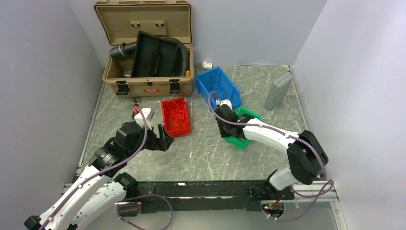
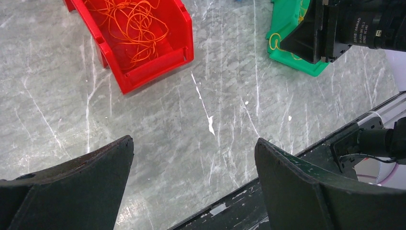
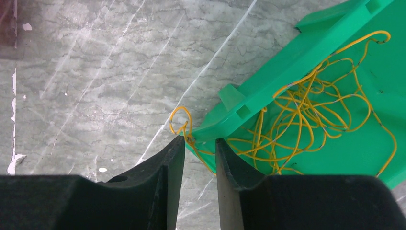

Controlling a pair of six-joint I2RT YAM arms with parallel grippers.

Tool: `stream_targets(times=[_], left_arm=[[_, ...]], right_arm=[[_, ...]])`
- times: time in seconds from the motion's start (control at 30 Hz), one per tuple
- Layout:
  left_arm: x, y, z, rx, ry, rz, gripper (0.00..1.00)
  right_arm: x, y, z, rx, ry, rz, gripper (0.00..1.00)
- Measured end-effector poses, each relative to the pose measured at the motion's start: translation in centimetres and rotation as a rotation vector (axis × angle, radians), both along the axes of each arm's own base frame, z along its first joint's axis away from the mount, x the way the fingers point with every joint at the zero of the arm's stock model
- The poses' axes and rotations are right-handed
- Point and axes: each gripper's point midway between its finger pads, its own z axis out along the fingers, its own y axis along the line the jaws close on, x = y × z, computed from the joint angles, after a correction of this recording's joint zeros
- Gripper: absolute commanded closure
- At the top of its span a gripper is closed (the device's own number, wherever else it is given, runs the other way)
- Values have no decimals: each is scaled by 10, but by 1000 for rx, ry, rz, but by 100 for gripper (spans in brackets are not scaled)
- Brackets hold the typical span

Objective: Untangle the cables

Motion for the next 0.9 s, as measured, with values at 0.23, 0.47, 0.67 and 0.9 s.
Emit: stream_targets(times=[0.23, 0.47, 0.67, 0.9], left_arm=[[-2, 1, -3, 9, 11, -1, 1], [-2, 2, -2, 8, 9, 0, 1], [-3, 2, -1, 4, 4, 0, 1], [-2, 2, -1, 4, 5, 0, 1]], right_arm=[[-4, 0, -5, 2, 16, 11, 79], [-7, -1, -7, 3, 24, 19, 100], [-8, -3, 18, 49, -25, 16, 100], [2, -23, 45, 97, -82, -53, 100]])
